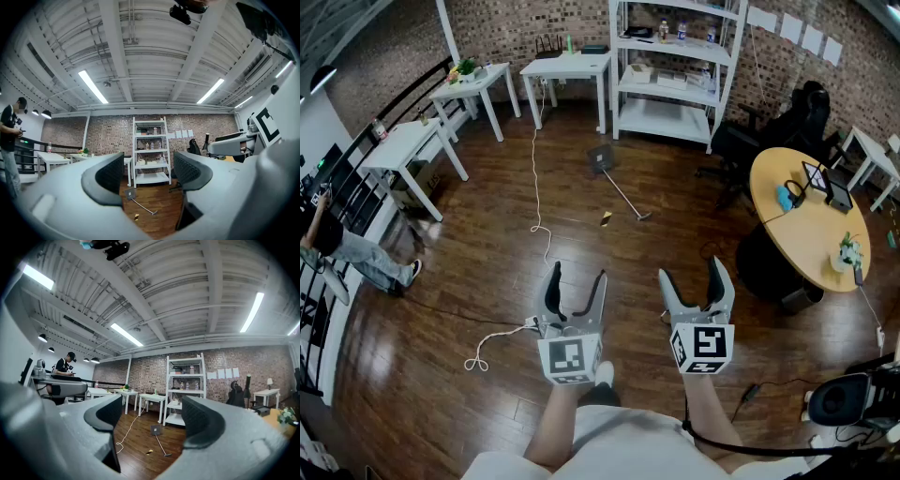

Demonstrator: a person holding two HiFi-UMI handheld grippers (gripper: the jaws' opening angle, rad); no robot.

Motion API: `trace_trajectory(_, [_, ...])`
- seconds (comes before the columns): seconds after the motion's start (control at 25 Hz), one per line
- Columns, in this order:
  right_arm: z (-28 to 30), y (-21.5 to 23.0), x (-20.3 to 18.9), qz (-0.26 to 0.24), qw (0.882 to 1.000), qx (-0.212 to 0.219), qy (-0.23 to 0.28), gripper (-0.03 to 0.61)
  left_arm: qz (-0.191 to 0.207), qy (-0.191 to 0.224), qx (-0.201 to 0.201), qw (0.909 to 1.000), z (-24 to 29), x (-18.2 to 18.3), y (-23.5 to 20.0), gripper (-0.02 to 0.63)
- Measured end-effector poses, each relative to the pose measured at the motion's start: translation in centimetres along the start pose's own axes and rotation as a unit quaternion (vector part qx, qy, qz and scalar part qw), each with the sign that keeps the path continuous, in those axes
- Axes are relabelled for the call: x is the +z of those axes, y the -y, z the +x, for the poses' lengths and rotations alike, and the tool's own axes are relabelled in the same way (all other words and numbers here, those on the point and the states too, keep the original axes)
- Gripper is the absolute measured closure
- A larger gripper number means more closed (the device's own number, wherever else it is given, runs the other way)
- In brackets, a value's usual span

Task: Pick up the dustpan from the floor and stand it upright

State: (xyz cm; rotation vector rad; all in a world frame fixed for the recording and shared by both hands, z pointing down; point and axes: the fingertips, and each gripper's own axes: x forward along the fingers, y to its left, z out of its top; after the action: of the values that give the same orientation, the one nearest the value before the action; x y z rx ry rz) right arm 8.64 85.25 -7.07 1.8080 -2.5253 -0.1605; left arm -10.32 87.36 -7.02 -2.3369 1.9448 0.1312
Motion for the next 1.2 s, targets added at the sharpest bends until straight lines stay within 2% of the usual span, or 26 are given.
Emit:
trace_trajectory(0.12, [5.4,-2.4,0.4,-0.004,1.0,0.014,-0.005,0.202,0.007,0.001,-0.003,1.0,4.1,-0.1,-3.6,0.262])
trace_trajectory(0.24, [9.2,-4.3,0.6,-0.018,1.0,0.009,-0.001,0.201,0.009,-0.009,-0.009,0.9999,7.1,-1.2,-6.7,0.262])
trace_trajectory(0.4, [14.0,-5.1,-0.9,-0.035,0.999,0.023,-0.016,0.168,-0.021,-0.033,-0.023,0.999,11.7,-4.1,-8.4,0.262])
trace_trajectory(0.6, [20.8,-1.7,-2.6,-0.024,0.998,0.055,-0.015,0.167,-0.026,-0.038,-0.037,0.9983,19.5,-6.5,-7.2,0.262])
trace_trajectory(0.84, [32.1,2.9,-5.0,0.035,0.995,0.091,-0.001,0.172,-0.024,-0.043,-0.026,0.9985,31.5,-10.0,-8.4,0.262])
trace_trajectory(1.04, [41.7,8.3,-2.7,0.029,0.992,0.121,0.01,0.173,-0.007,-0.035,-0.022,0.9991,41.5,-8.8,-7.1,0.262])
trace_trajectory(1.2, [46.8,10.5,-4.5,0.079,0.987,0.142,-0.015,0.193,-0.006,-0.054,-0.005,0.9985,46.3,-9.2,-7.4,0.265])
